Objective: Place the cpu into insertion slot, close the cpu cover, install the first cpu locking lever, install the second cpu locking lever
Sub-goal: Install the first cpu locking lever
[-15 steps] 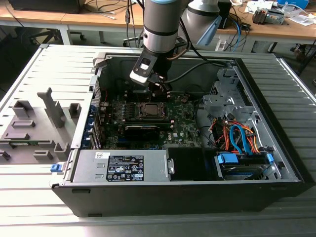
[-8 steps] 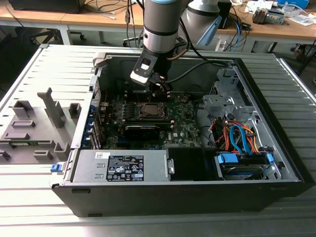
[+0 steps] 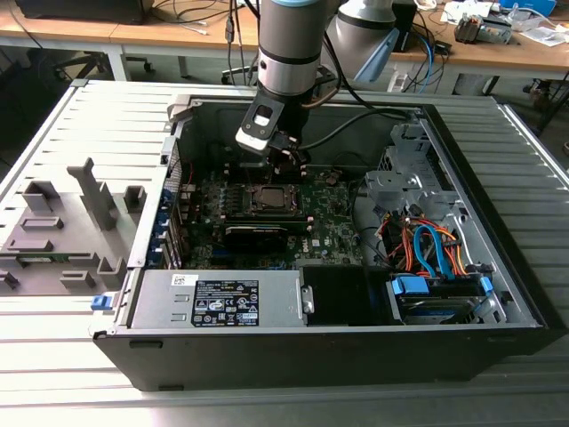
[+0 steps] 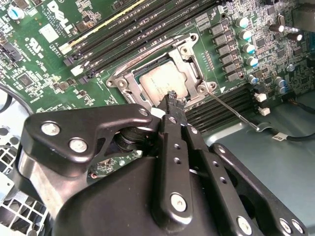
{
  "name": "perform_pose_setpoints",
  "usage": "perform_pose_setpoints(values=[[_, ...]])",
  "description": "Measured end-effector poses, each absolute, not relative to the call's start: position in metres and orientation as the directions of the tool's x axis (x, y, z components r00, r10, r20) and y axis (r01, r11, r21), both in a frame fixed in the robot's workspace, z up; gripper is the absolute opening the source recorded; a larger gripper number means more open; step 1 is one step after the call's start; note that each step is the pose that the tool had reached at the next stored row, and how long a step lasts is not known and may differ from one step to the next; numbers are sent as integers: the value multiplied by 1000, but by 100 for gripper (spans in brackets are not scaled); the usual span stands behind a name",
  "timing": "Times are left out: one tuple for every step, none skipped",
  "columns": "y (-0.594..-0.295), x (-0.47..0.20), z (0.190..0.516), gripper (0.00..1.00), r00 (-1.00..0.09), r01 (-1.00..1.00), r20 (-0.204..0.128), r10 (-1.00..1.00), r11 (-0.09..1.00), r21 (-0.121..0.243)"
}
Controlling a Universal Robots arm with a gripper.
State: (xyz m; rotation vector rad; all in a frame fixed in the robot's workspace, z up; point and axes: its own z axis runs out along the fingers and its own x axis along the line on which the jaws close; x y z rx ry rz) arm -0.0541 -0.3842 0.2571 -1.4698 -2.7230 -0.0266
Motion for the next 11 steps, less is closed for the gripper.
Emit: perform_pose_setpoints(values=[[-384, -54, 257, 11, -550, 835, 50, 834, 551, -7], [-384, -54, 257, 11, -552, 833, 50, 832, 553, -7], [-384, -54, 257, 11, -554, 832, 50, 831, 555, -7], [-384, -54, 257, 11, -555, 831, 50, 830, 556, -7], [-384, -54, 257, 11, -557, 830, 50, 829, 558, -7], [-384, -54, 257, 11, -559, 828, 50, 828, 560, -7], [-384, -54, 257, 11, -562, 827, 50, 826, 563, -7], [-384, -54, 257, 11, -563, 826, 50, 825, 564, -7], [-384, -54, 257, 11, -564, 825, 50, 824, 565, -7], [-384, -54, 257, 11, -566, 824, 50, 823, 567, -7], [-384, -54, 257, 11, -567, 823, 50, 822, 568, -7]])
